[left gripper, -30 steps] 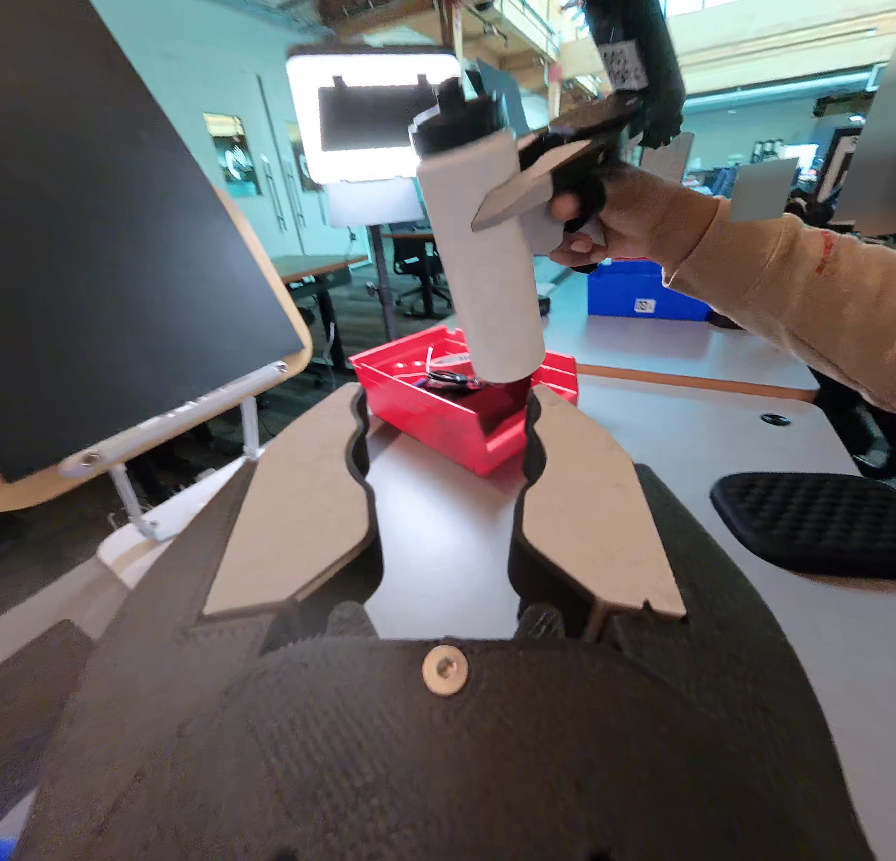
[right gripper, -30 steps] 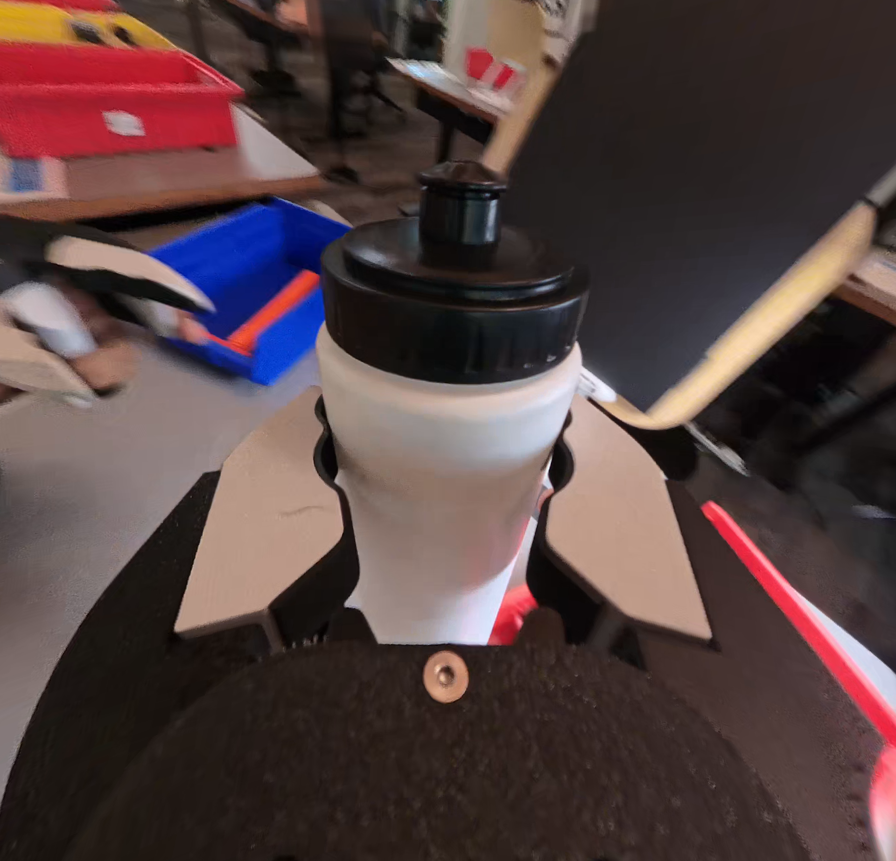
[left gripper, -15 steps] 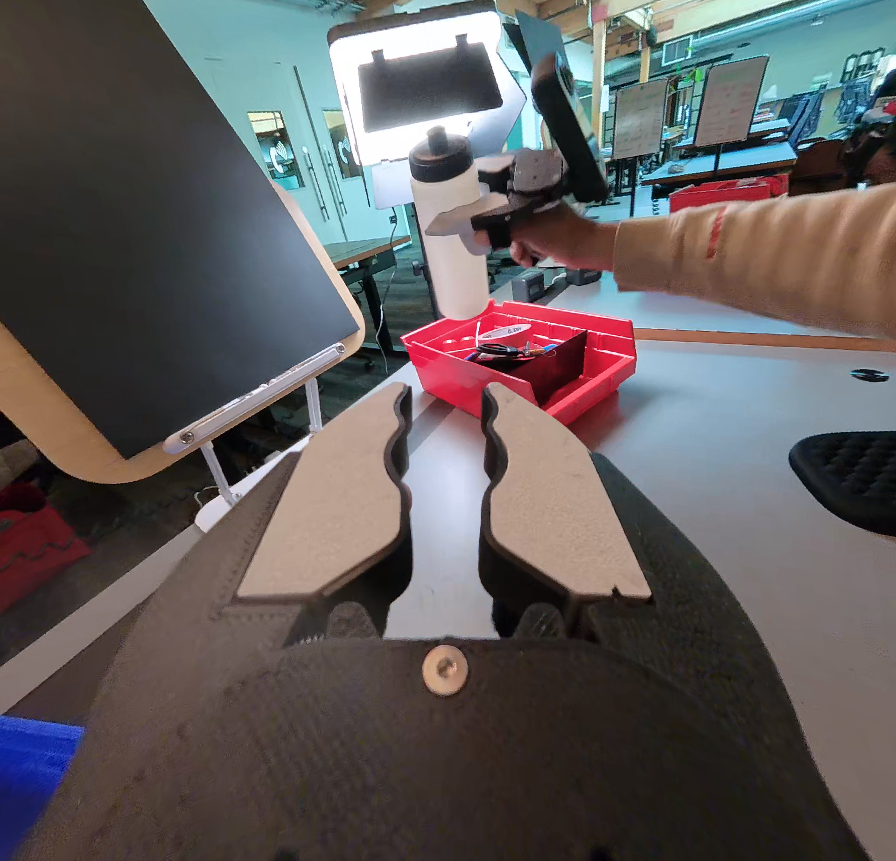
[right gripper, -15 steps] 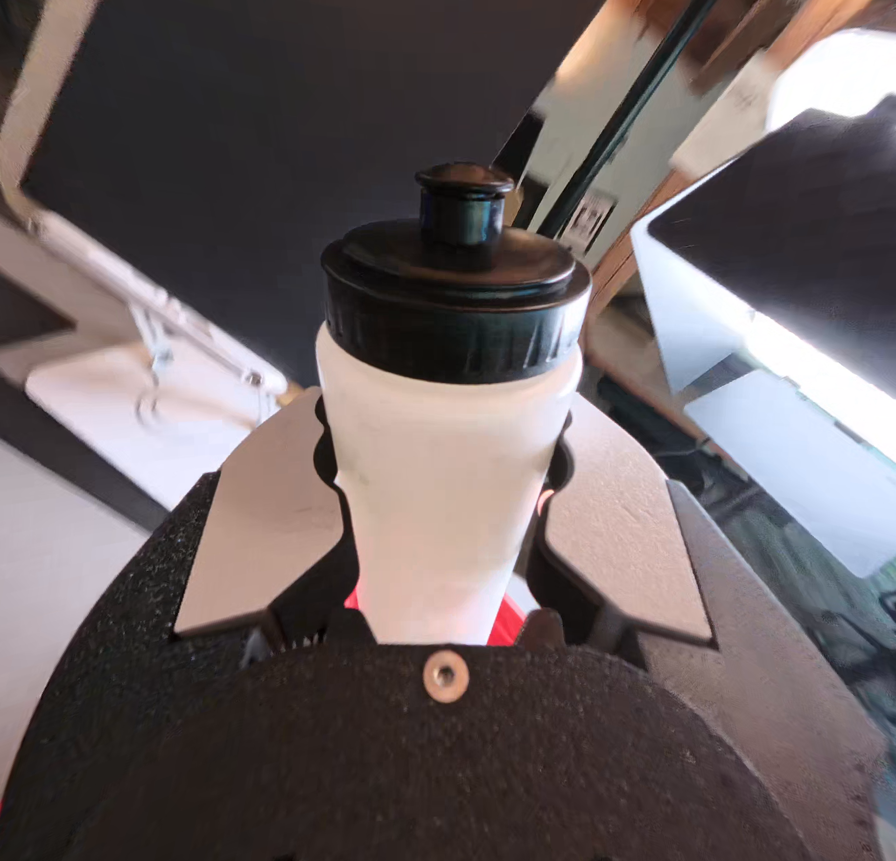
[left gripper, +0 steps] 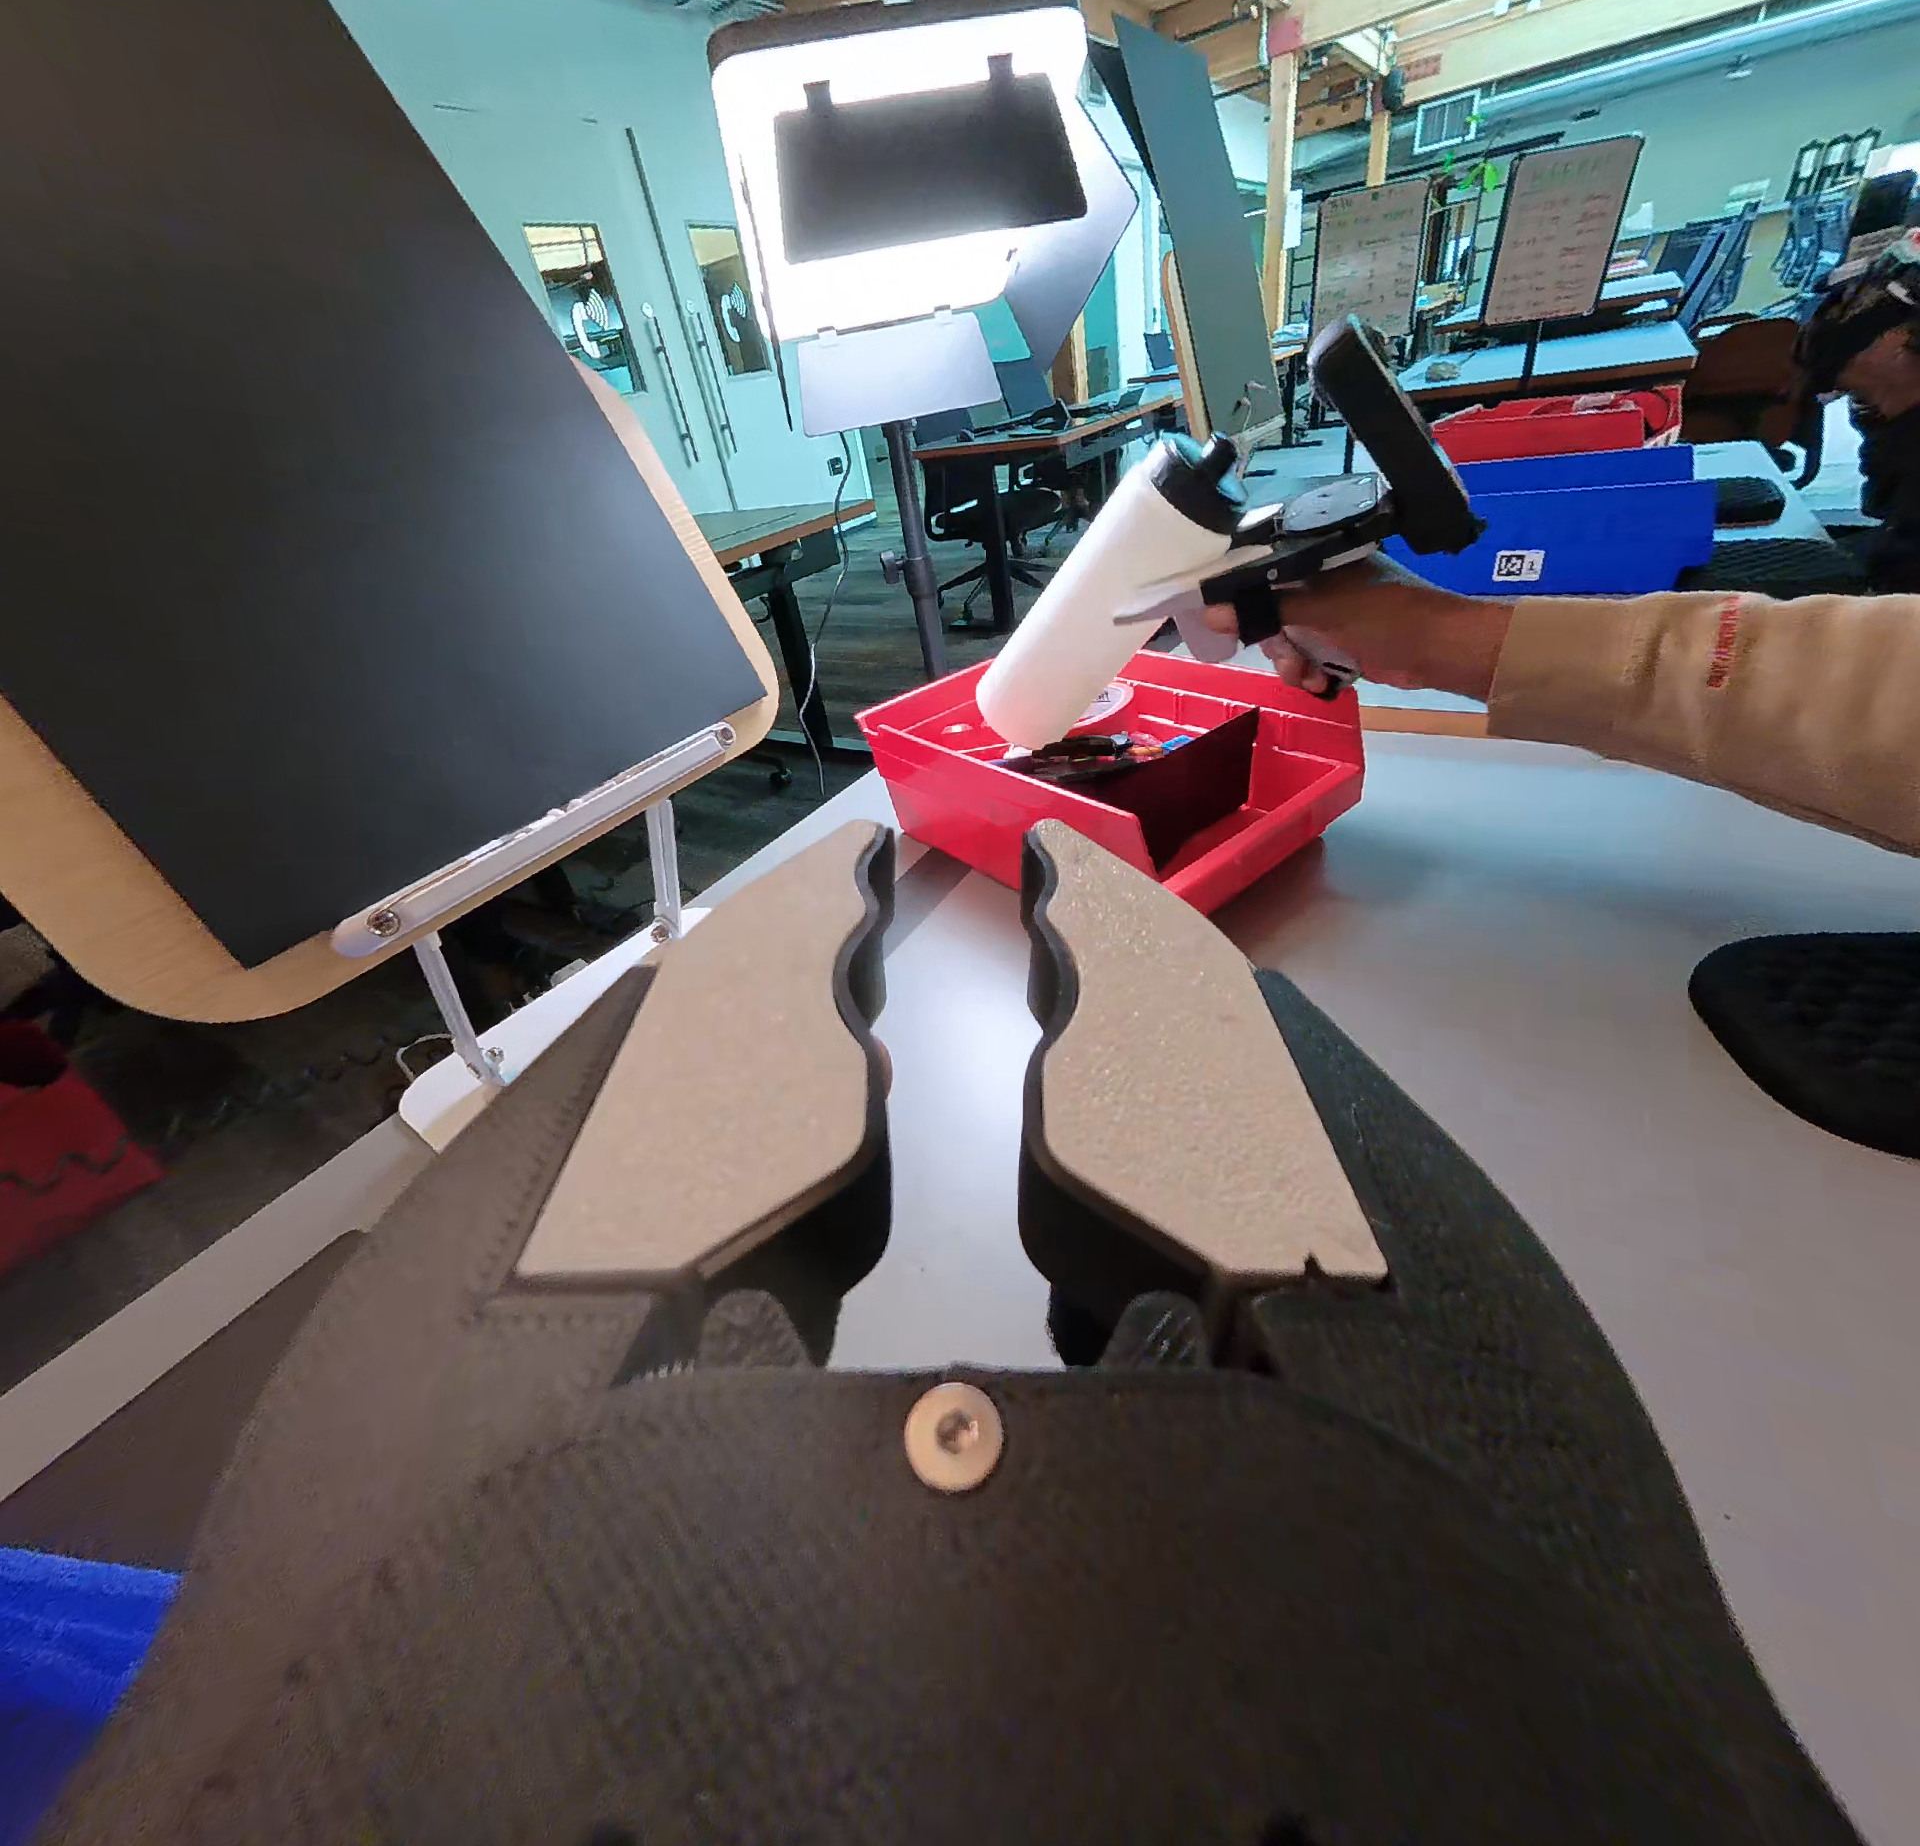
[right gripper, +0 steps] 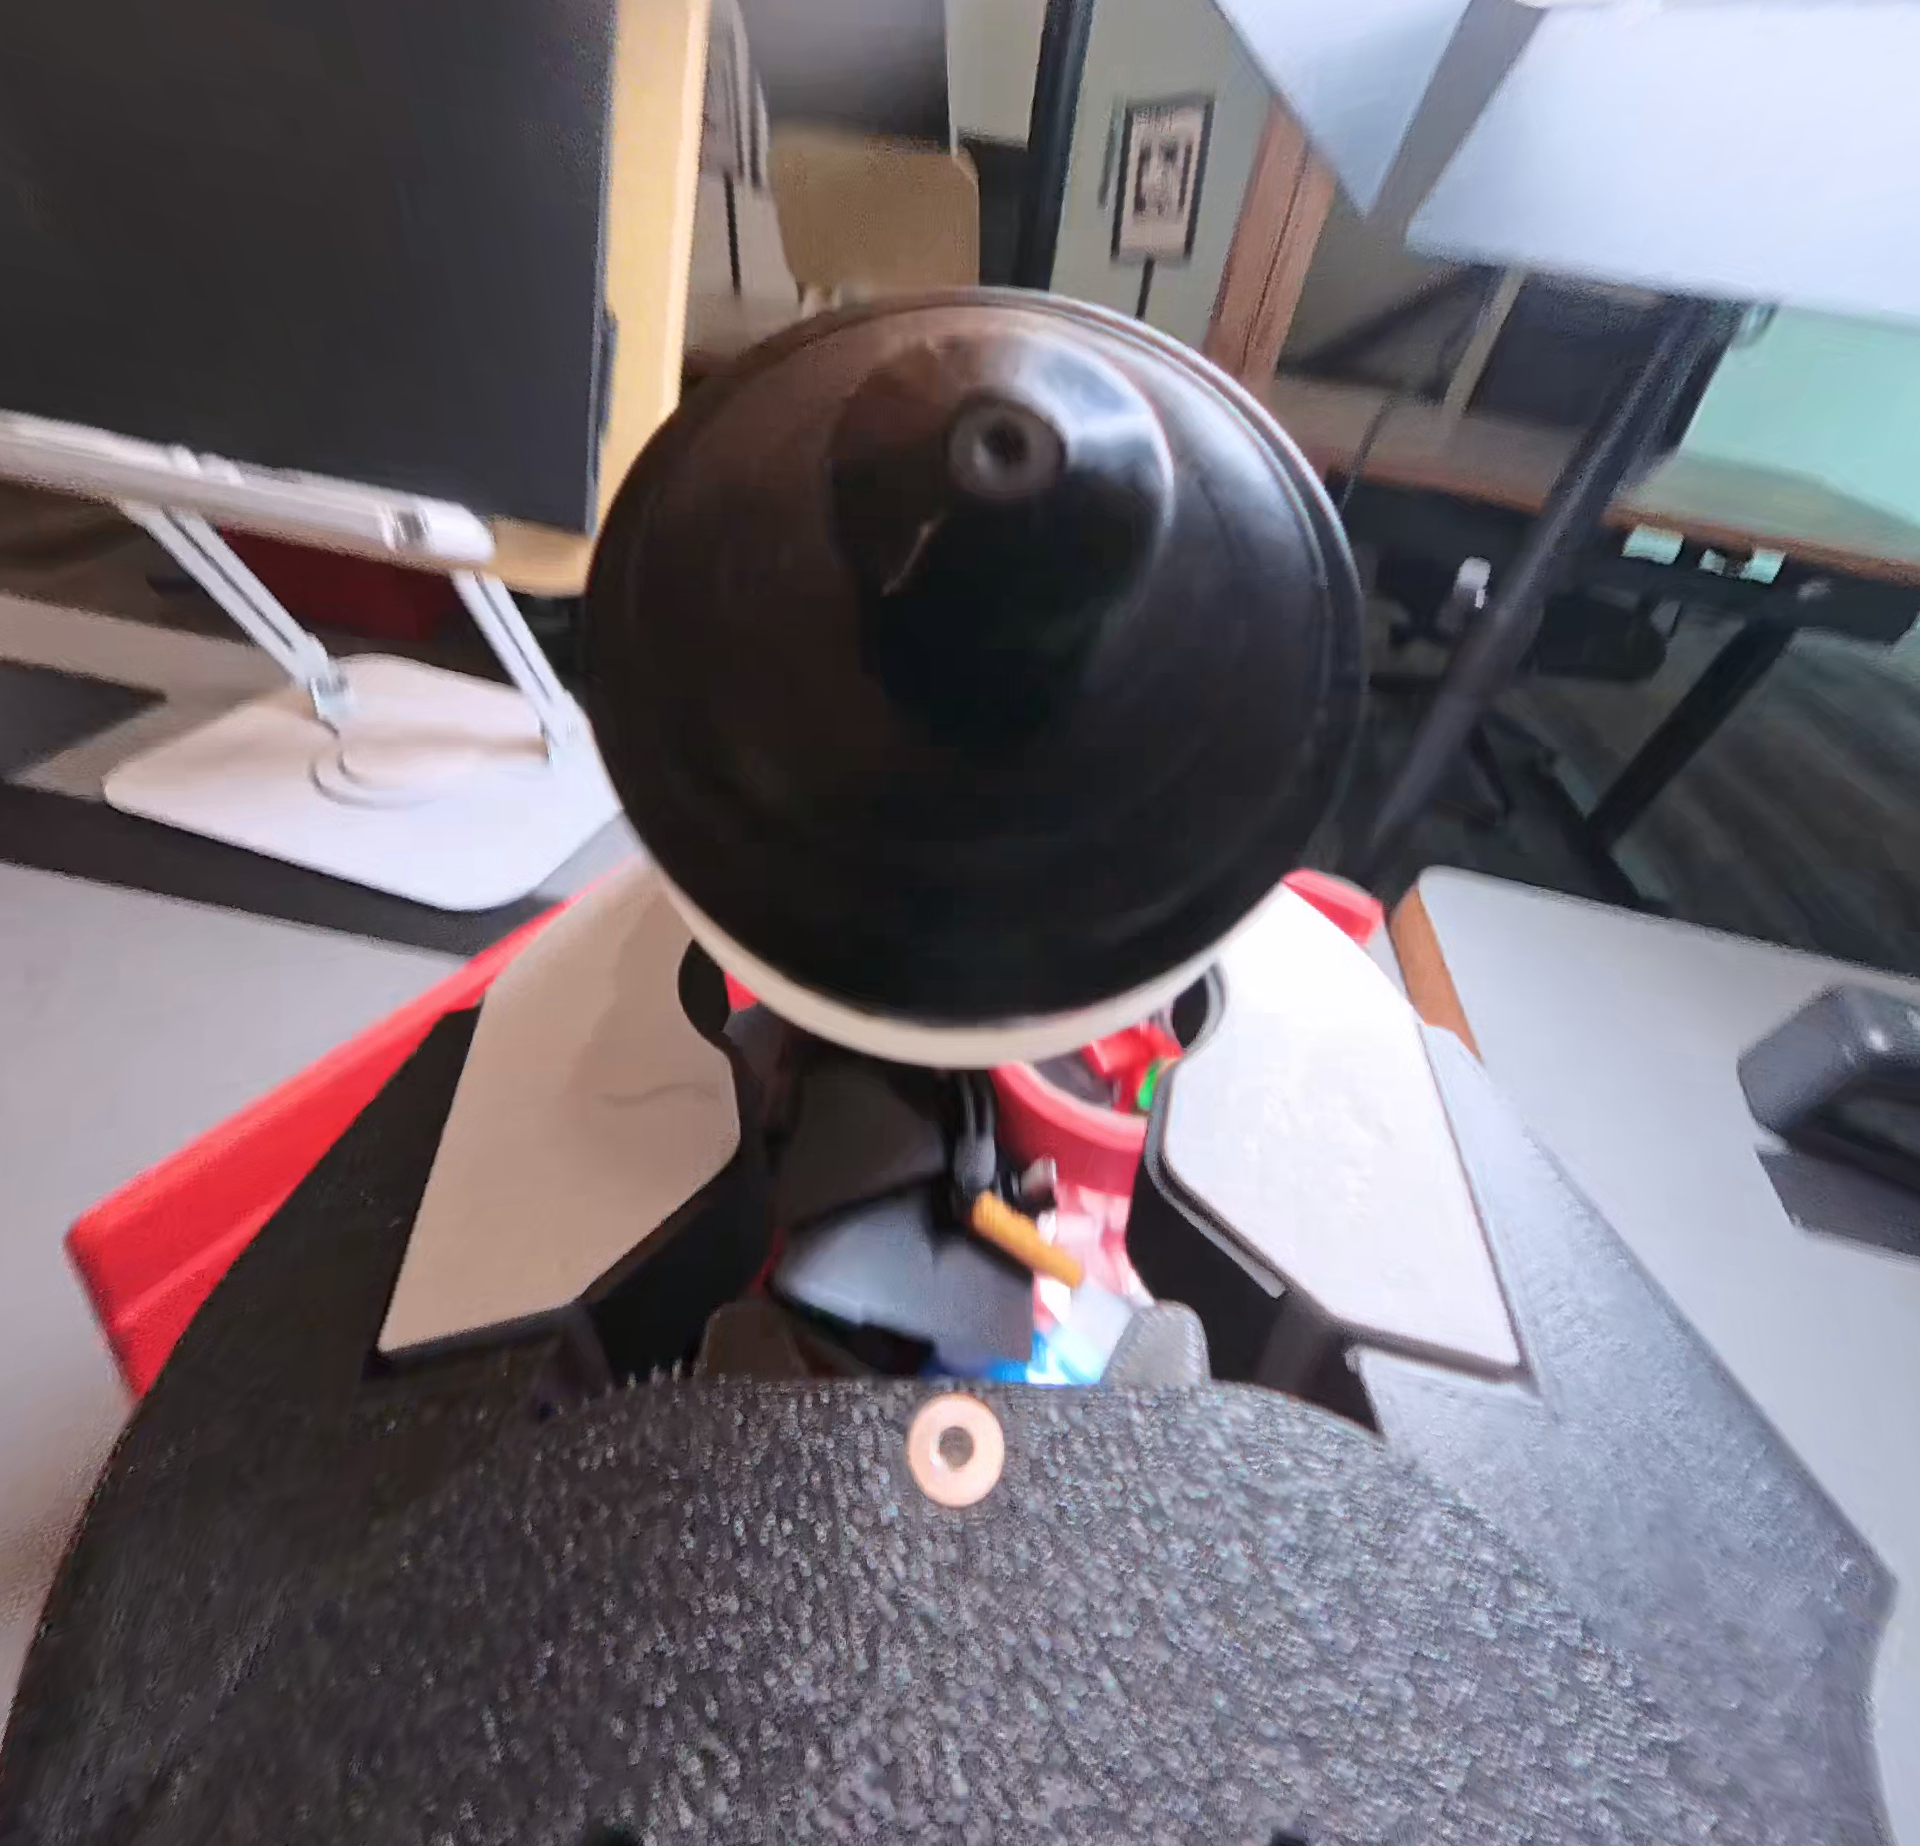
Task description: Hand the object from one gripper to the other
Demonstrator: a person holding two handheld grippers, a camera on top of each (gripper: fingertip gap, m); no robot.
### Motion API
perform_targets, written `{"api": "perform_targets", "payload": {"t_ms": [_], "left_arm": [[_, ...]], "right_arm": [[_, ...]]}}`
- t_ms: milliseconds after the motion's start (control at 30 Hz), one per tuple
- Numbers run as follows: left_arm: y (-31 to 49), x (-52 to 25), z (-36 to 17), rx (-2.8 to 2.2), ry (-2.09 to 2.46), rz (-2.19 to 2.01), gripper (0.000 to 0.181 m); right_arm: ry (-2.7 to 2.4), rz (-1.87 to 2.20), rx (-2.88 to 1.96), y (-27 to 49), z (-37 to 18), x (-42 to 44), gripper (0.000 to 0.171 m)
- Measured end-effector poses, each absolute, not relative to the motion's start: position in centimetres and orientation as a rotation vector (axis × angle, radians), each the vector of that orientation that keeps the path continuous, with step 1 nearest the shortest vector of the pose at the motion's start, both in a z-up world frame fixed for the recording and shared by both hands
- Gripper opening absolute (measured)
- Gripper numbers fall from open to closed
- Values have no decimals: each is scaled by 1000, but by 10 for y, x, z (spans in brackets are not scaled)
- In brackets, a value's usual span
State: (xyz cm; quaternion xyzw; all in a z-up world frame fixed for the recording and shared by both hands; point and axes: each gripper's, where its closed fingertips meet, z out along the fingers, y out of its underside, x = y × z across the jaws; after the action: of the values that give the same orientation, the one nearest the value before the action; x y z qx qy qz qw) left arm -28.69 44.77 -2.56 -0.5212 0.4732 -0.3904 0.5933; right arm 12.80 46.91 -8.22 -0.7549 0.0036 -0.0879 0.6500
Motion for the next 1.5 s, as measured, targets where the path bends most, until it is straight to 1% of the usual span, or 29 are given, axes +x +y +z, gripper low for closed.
{"api": "perform_targets", "payload": {"t_ms": [100,167,433,533,567,600,633,767,833,1000,1033,1067,1133,1233,1367,1467,1500], "left_arm": [[443,-284,-26,-1209,1111,-917,23],[442,-283,-26,-1207,1120,-907,23],[442,-282,-30,-1217,1131,-907,22],[442,-282,-28,-1214,1126,-918,22],[442,-282,-28,-1215,1125,-924,22],[442,-282,-28,-1216,1125,-925,22],[442,-282,-29,-1217,1126,-922,22],[444,-282,-31,-1225,1128,-918,21],[446,-283,-34,-1234,1131,-912,21],[453,-291,-34,-1250,1122,-900,21],[454,-293,-32,-1250,1116,-917,21],[453,-295,-30,-1248,1114,-943,22],[452,-299,-24,-1243,1092,-995,25],[456,-304,-19,-1244,1059,-1014,25],[463,-310,-17,-1244,1045,-964,25],[469,-325,-14,-1308,1034,-929,31],[472,-332,-12,-1335,1017,-934,33]], "right_arm": [[-15,-193,-1926,447,-113,129,85],[-18,-174,-1992,431,-121,128,81],[-6,-61,-2019,397,-108,116,86],[-25,-82,-2058,401,-117,116,79],[-28,-93,-2077,405,-122,116,72],[-37,-117,-2098,410,-128,116,60],[-46,-150,-2117,416,-133,117,53],[-30,-154,-2203,449,-147,112,59],[-51,-156,-2264,464,-153,108,58],[-137,-227,-2539,457,-183,105,53],[-174,-266,-2557,450,-183,105,52],[-204,-314,-2566,443,-182,107,44],[-272,-268,-2616,422,-184,97,51],[-366,-250,-2586,397,-179,85,51],[-350,-184,-2399,391,-154,61,51],[-332,-83,-2136,391,-120,25,53],[-321,-59,-2055,390,-110,13,57]]}}
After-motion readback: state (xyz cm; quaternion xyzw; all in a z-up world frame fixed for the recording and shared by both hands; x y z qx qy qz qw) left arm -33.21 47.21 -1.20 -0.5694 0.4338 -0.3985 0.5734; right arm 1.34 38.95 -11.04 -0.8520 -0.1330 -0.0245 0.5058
